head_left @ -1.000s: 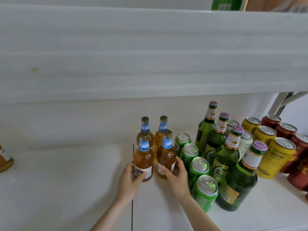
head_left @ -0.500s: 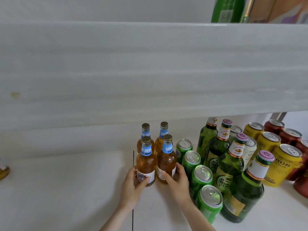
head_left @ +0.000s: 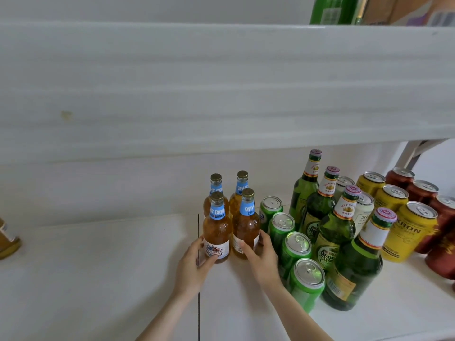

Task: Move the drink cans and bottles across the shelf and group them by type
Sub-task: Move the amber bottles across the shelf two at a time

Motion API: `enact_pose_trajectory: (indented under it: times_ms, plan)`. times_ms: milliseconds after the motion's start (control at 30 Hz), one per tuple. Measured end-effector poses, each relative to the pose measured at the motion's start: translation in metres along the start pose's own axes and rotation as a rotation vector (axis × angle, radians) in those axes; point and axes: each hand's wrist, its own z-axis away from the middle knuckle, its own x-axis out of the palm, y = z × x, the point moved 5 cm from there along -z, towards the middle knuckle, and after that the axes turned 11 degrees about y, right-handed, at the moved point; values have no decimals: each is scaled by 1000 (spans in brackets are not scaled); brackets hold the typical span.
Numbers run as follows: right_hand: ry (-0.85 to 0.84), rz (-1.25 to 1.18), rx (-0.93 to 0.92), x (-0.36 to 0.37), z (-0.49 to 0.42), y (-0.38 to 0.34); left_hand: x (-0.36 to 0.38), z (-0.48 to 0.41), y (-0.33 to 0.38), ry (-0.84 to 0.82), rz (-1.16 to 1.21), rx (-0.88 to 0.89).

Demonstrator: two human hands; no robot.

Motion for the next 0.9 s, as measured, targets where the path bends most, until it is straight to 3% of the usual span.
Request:
enact_pose_trajectory:
  times_ms: [200,333,567,900]
  plan:
    - [6,155,-48,-8,19,-8,-23,4,5,-29,-352,231]
    - [-46,357,-117,-15,36,-12,-35,19,1,-76,-565,233]
    - [-131,837,-431,-20,74,-37,-67,58,12,-11,-831,308]
    - [-173,1052,-695,-14,138,-55,-112,120,26,33,-1073,364]
